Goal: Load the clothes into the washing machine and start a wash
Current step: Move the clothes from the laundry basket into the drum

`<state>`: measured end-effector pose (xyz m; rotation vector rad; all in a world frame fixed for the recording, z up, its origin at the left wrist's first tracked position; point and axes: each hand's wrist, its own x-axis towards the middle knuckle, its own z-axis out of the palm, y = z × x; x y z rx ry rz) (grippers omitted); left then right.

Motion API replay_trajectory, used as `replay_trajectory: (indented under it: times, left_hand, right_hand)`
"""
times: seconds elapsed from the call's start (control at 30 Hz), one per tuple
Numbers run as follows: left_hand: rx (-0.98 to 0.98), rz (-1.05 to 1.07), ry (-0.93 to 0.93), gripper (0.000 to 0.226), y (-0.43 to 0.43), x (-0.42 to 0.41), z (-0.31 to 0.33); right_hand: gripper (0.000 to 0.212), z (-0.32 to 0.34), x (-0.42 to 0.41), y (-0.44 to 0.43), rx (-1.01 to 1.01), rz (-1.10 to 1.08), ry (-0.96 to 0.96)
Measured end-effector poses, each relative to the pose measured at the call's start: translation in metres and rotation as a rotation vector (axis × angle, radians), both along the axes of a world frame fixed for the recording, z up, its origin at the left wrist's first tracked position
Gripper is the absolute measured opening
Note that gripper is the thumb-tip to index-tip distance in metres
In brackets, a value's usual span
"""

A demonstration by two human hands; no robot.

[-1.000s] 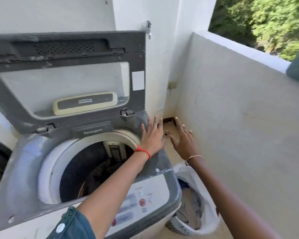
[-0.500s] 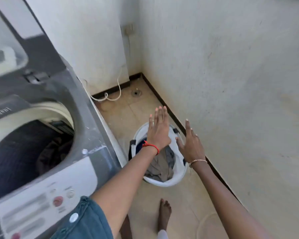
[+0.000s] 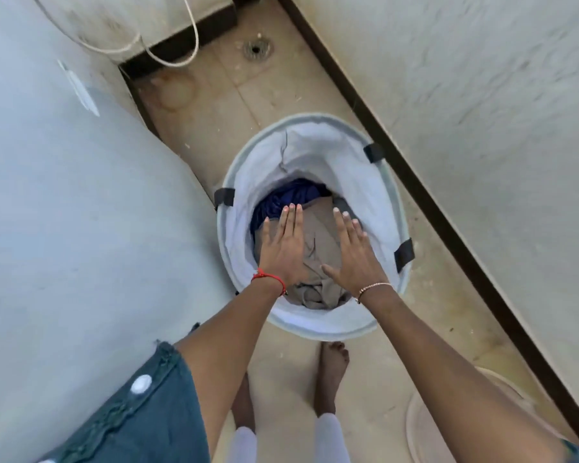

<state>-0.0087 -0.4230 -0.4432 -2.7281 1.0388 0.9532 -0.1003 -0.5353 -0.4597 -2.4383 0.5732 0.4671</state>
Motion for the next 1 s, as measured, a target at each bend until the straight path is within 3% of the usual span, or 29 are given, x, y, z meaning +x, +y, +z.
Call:
replay_trajectory:
  times: [0.1,0.3,0.63,0.83,1.0]
  left_hand:
    - [0.040,-0.016,-0.015,0.109,0.002,0.010,-0.056]
    - [0.118,-0.180,-0.115,0.103,0.010,0.021,-0.153]
    - [0.171,-0.356,-0.239,0.120,0.007,0.036,-0.199]
    - [0.138,-0.492,-0.288,0.115,-0.008,0.040,-0.214]
    - [0.107,-0.539,-0.236,0.096,-0.020,0.044,-0.229]
  right_hand:
    - [0.110,-0.056,0.003,0.007,0.004,0.019,0.070]
    - [0.130,-0.143,0.004,0.012,-0.053,0.013,0.196]
    - [0.141,-0.193,0.007,0.016,-0.081,-0.027,0.287]
    - [0.133,-0.212,0.011,0.020,-0.034,-0.043,0.266]
    - [0.102,-0.230,0.005,0.026,-0.017,-0.010,0.225]
